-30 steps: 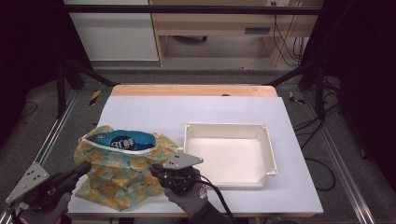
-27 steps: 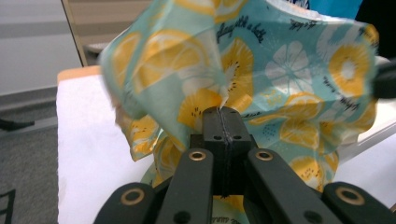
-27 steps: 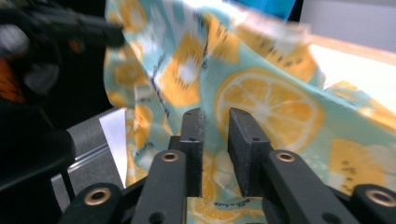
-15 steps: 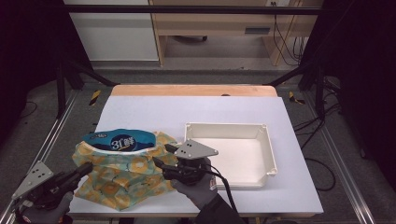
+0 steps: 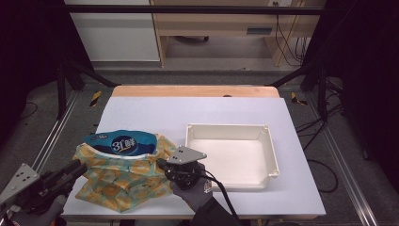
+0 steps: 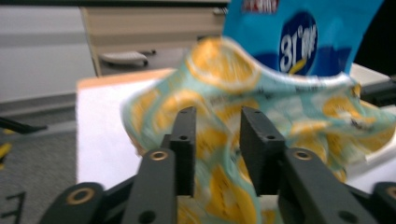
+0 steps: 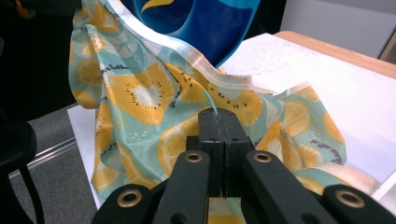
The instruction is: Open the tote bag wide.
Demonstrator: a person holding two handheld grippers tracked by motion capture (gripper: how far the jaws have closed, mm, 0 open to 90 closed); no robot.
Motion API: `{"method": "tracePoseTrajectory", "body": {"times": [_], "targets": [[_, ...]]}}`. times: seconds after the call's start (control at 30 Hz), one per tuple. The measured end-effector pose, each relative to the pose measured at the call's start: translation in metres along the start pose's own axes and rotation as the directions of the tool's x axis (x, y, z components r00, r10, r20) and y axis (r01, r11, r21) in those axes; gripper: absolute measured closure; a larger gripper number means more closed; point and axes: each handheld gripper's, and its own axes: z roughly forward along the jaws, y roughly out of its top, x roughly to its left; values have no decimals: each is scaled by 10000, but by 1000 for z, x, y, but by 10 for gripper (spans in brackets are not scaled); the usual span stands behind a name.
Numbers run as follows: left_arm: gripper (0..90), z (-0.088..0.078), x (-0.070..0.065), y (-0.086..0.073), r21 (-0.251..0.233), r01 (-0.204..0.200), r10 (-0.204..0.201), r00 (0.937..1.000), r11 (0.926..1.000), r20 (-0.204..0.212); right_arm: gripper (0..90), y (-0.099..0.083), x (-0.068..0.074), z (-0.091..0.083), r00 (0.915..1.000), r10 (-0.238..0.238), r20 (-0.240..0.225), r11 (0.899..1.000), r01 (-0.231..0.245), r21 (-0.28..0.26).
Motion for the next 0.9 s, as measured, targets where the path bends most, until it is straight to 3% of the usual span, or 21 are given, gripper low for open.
{"method": "tracePoseTrajectory", "body": {"times": [0.1,0.23,0.3,0.47,0.53,0.9], "targets": [[554,3,2,9,36,-164,165,9996,9999,-221,900,1,0,-2,10000,5,-14,10000,-5,-41],[507,12,3,16,240,-327,333,9991,9992,-257,900,4,1,-4,10000,17,-39,9999,-17,-100],[547,17,5,16,503,-251,262,9994,9984,-206,900,5,1,-4,10000,2,-36,9999,-3,-142],[821,22,6,13,971,-258,247,9996,9949,132,900,5,1,-5,10000,60,-5,9997,-60,-223],[888,23,7,11,1074,-260,236,9994,9939,238,900,5,2,-4,10000,75,-56,9997,-77,-219],[900,24,7,-11,1322,-66,27,9996,9912,296,900,-9,9,3,9998,200,30,9998,-200,7]]}}
